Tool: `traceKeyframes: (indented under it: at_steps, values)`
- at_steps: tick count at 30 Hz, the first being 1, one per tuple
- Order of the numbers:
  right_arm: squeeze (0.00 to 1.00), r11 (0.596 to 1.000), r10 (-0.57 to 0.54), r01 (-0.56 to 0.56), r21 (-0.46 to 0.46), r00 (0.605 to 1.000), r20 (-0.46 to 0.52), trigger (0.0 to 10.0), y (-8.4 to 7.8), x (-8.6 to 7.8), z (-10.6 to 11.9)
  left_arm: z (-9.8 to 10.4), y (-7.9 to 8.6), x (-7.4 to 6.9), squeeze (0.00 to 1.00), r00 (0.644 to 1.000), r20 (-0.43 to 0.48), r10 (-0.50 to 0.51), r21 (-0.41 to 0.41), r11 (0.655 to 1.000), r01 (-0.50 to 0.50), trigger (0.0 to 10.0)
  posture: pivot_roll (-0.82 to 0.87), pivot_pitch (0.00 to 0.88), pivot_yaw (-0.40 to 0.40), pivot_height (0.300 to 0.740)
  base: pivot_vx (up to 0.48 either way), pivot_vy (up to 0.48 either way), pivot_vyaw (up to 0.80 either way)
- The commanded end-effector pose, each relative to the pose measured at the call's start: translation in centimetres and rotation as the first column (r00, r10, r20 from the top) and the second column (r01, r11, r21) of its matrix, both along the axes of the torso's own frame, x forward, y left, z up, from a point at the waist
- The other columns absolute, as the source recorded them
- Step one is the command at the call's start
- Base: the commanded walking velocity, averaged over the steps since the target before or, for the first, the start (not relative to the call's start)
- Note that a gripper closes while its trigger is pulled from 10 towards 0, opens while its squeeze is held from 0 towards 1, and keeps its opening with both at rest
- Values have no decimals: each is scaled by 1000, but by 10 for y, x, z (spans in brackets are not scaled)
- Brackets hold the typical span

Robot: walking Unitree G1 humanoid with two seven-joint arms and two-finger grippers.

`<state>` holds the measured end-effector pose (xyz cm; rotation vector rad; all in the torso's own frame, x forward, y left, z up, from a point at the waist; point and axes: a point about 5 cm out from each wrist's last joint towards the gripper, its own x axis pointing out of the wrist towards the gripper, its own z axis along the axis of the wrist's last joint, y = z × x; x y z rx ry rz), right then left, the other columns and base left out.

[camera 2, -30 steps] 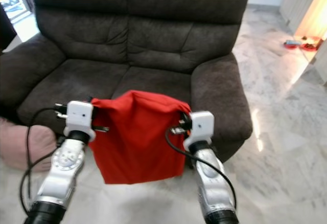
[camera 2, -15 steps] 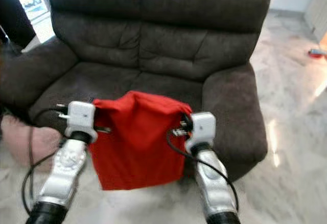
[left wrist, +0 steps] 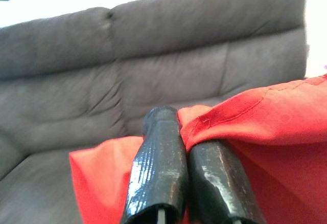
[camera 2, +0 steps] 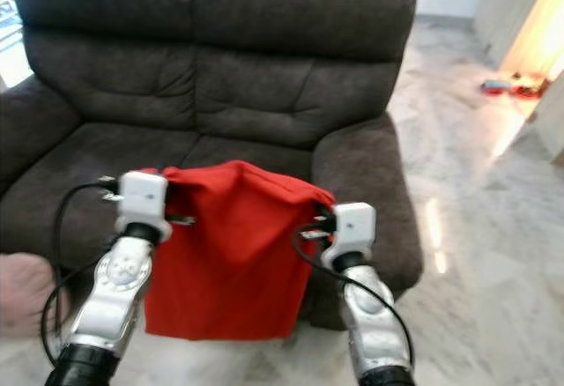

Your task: Move the pillow to the sofa from floor

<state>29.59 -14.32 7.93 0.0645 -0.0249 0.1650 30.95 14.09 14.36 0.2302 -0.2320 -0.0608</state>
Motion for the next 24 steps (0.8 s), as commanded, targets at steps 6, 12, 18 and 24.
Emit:
traceKeyframes:
  at_steps: [6, 12, 18, 24]
  values:
    - [0, 1000, 14, -18, 23, 985, 174, 10000, 9, 12, 39, 40, 9, 2, 0, 987, 161, 10, 18, 1000, -13, 10000, 143, 0, -30, 740, 305, 0, 0]
    - [0, 998, 62, -62, -12, 956, 285, 10000, 17, 17, 72, 79, 6, 2, 0, 959, 283, -12, 45, 999, 0, 10000, 145, 0, -32, 740, 306, 0, 0]
    - [0, 995, 101, -98, -30, 901, 421, 10000, 23, 20, 118, 131, 14, 1, 0, 905, 426, 9, 44, 999, -31, 10000, 149, 0, -37, 740, 306, 0, 0]
    - [0, 982, 185, -168, -82, 830, 526, 10000, 36, 13, 157, 160, 17, -6, 0, 870, 492, 25, 31, 998, -46, 10000, 149, 0, -46, 740, 303, 0, 0]
